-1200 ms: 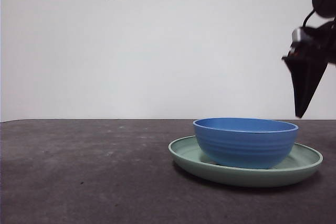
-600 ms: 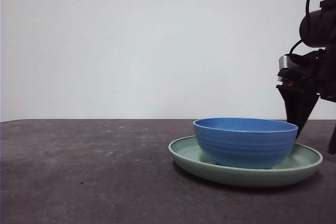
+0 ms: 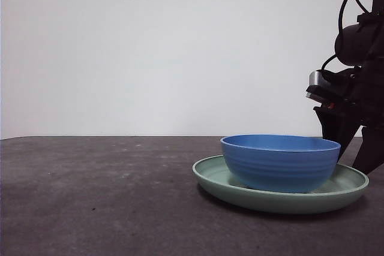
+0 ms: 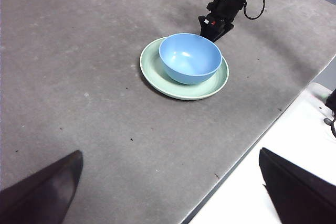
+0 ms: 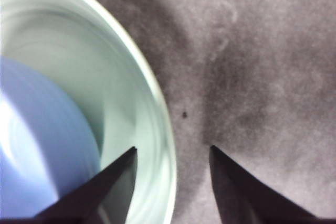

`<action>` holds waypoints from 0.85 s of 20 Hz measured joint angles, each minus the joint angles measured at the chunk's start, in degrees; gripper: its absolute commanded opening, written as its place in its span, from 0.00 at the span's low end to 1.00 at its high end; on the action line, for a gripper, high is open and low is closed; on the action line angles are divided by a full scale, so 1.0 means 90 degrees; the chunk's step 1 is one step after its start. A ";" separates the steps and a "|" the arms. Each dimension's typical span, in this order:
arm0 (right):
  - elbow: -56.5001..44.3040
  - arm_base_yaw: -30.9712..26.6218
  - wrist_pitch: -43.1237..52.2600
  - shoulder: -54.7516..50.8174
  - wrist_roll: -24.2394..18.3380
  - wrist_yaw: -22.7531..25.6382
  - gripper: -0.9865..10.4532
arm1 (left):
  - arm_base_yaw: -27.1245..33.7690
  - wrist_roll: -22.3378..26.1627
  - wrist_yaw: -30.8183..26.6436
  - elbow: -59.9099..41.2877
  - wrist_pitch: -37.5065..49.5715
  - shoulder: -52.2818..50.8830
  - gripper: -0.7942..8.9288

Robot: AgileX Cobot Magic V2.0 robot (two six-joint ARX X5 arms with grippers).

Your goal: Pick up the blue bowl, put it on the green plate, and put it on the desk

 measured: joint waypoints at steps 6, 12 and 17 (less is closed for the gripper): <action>0.0000 0.0000 -0.0002 0.0024 0.0000 0.0000 0.10 | 0.0000 0.0000 0.0000 0.0000 0.0000 0.0000 0.66; 0.0005 -0.0002 0.0000 0.0024 0.0078 -0.0061 0.10 | 0.0000 0.0000 0.0000 0.0000 0.0000 -0.0002 0.66; 0.0585 0.0007 -0.0520 0.0027 0.0238 -0.0372 0.10 | 0.0000 0.0000 0.0000 0.0000 0.0000 0.0000 0.66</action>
